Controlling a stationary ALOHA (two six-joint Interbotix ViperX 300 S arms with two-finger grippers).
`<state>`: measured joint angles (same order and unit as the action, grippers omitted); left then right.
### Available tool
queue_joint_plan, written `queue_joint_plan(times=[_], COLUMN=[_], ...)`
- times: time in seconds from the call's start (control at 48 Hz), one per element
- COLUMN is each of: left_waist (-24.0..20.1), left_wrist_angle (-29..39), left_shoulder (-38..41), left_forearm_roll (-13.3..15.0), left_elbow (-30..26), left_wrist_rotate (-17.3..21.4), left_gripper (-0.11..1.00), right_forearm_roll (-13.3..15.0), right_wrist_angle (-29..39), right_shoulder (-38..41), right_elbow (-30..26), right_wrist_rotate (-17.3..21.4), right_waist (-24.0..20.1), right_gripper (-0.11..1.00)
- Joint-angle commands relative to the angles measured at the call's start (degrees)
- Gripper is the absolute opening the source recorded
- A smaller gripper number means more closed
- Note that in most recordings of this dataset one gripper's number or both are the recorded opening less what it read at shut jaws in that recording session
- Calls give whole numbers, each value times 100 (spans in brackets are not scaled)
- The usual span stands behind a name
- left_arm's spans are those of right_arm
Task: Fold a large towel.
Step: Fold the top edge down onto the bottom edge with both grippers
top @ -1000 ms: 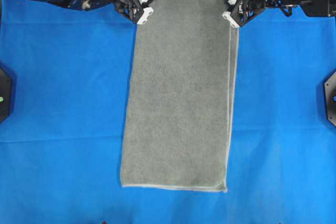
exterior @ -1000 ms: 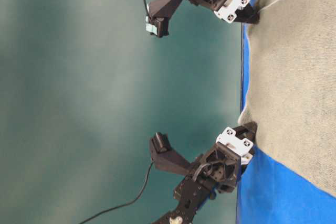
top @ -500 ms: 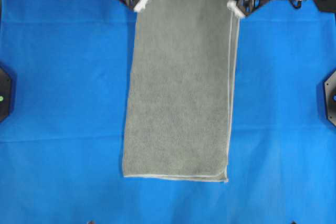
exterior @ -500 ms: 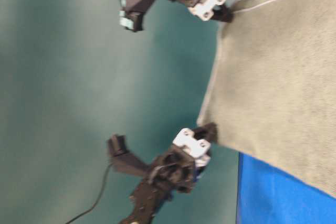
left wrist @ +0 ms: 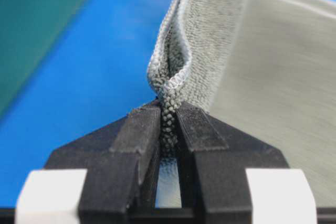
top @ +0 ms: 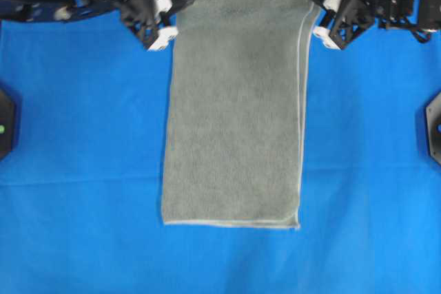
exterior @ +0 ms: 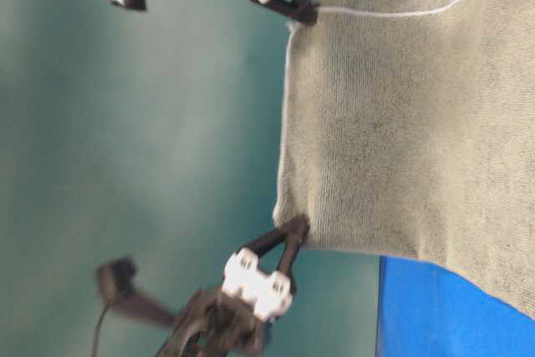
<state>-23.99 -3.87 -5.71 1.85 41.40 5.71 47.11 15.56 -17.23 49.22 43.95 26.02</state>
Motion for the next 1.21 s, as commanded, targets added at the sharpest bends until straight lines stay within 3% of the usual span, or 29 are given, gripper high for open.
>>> queue_joint_plan(times=[0.0,0.187,0.292,0.542,0.646,0.833,1.187], left_waist=[316,1468,2171,3568,3955,4280,4491], left_wrist_angle=[26,141,220,185,185,158,141], left_shoulder=[-466,-782,-738,-158,149,615,738], left_forearm_roll=[-18,-9,18,26,35,35,26], left_elbow=[316,896,1028,932,826,659,536], left_wrist_rotate=[-35,-123,-141,-615,-932,-1266,-1318], left_gripper=[5,5,5,5,5,5,5], right_forearm_roll=[-220,-1028,-1652,-2540,-2689,-2918,-3182], right_wrist_angle=[404,1046,1134,1125,1099,800,343], right_shoulder=[-431,-800,-686,44,396,1028,1274], right_elbow=[176,396,360,9,-167,-466,-545], right_wrist_rotate=[9,53,88,272,360,369,369], right_waist=[-563,-2092,-2848,-4113,-4403,-4720,-4878], right_gripper=[4,4,4,4,4,4,4])
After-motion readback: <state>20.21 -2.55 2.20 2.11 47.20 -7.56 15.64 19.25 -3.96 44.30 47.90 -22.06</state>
